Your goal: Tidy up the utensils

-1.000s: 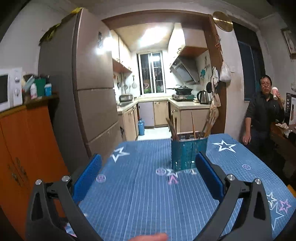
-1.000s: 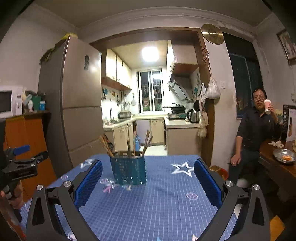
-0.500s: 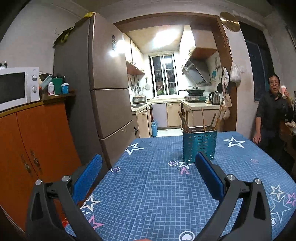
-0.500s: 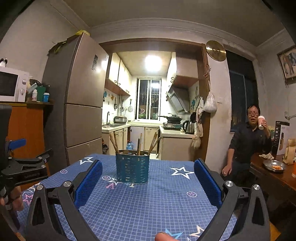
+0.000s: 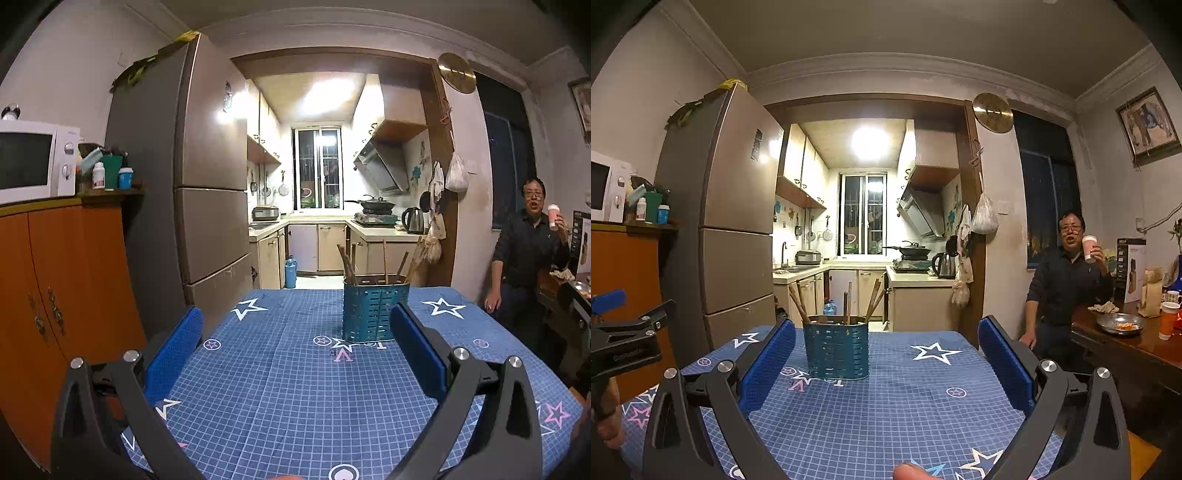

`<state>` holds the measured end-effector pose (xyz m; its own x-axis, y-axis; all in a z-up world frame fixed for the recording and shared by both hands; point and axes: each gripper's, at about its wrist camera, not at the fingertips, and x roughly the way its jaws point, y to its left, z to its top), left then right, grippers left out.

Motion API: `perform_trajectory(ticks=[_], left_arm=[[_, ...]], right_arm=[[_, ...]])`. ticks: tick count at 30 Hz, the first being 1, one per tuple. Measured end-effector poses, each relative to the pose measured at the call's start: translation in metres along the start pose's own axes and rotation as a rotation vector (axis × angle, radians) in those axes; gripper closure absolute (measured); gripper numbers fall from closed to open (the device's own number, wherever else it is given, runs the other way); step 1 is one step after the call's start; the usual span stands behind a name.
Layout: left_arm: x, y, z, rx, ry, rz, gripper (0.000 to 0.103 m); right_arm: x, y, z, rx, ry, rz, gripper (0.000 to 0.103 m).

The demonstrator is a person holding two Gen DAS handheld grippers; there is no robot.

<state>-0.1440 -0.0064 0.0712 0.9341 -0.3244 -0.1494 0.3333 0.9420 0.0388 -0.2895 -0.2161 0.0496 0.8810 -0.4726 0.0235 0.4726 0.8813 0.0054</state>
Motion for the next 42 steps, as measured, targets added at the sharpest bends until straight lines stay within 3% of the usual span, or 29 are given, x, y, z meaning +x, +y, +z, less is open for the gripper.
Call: perform_trajectory(ticks=[5, 13, 21, 32, 36, 42], left_arm=[[-0.004, -0.005, -0.014, 0.006, -0.001, -0.001, 0.005], [0.001, -0.001, -0.061, 0.004, 0.106, 0.006, 0.006], [0.008, -0.001, -0.09, 0.056, 0.181, 0.027, 0.005], [0.007, -0.008, -0.099, 0.091, 0.198, 0.015, 0.005], [0.008, -0.011, -0.098, 0.09, 0.209, -0.006, 0.005], [0.006, -0.014, -0.101, 0.093, 0.192, -0.021, 0.006]], right_arm=[[-0.004, 0.011, -0.017, -0.013, 0.01, 0.008, 0.004], [-0.006, 0.03, -0.059, -0.052, 0.124, -0.01, 0.004], [-0.008, 0.026, -0.09, -0.009, 0.209, -0.046, 0.004], [-0.009, 0.025, -0.095, -0.024, 0.209, -0.056, 0.004], [-0.006, 0.027, -0.096, -0.03, 0.222, -0.023, 0.004], [0.0, 0.019, -0.103, 0.043, 0.258, -0.008, 0.004]])
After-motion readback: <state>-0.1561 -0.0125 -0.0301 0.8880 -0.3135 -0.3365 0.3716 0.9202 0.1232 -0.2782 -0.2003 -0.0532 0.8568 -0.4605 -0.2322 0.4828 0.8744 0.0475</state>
